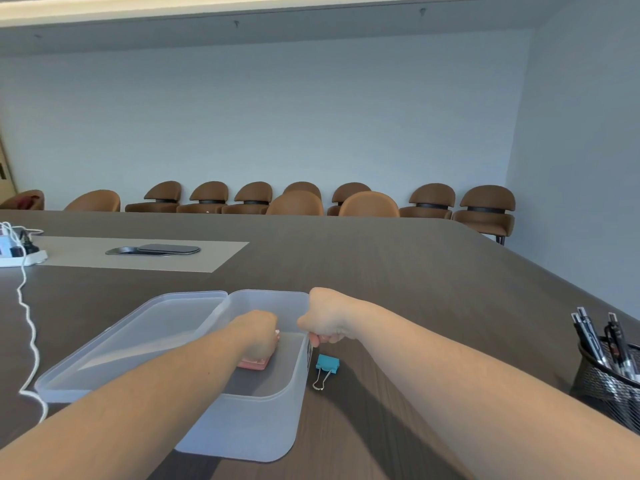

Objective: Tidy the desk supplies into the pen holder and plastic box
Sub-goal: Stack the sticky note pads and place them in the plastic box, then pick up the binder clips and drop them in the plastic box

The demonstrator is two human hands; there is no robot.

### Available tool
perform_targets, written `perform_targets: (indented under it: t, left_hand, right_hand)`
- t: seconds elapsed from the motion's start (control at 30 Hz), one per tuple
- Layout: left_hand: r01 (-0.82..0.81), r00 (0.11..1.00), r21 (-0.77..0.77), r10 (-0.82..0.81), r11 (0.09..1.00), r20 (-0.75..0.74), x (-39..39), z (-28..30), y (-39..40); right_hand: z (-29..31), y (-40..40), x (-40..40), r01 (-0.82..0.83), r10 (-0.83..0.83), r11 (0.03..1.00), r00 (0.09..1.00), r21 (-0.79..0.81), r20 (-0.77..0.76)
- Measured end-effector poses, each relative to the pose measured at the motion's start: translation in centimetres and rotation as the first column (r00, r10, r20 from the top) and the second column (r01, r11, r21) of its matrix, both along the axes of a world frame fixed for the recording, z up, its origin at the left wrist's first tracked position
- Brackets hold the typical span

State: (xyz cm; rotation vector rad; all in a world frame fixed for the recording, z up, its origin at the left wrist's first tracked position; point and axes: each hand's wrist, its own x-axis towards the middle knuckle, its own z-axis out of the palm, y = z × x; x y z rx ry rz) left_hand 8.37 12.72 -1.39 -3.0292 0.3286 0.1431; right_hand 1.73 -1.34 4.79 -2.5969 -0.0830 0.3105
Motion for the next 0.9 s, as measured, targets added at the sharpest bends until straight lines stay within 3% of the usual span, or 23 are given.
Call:
perform_targets:
  t: [0.2,0.4,0.53,0.7,0.9]
  left_hand:
    - [0.018,0.998,-0.056,-0.015,0.998,0.066,-1.3,2.7,-0.6]
    - [0.029,0.977,-0.17,0.008,0.985,0.212,-4.0,6.4,-2.5]
    - [0.119,0.958,-0.202,-0.059,0.972,0.28,-7.2,7.5,-5.3]
    - [0.21,0.967,-0.191,-0.174,0.959,0.187,-9.8,6.2,-9.2]
    - [0.178,0.984,-0.097,-0.177,0.979,0.019,-10.6,1.9,-11.8]
  right_hand:
    - [-0.3,-2.2,-0.9,0.063,-0.064,0.997,0.998,0.044,0.026]
    - [0.2,-7.2,-4.2,0.091,-0.089,0.994,0.996,-0.063,0.029]
    - [-0.1,-10.6,-7.2,0.11,-0.106,0.991,0.993,-0.079,0.053]
    - [-1.2,-14.4,-10.6,0.162,-0.145,0.975,0.982,-0.154,0.118]
    - [-5.2,-17.9,-13.0,0.244,-0.237,0.94,0.97,-0.239,0.056]
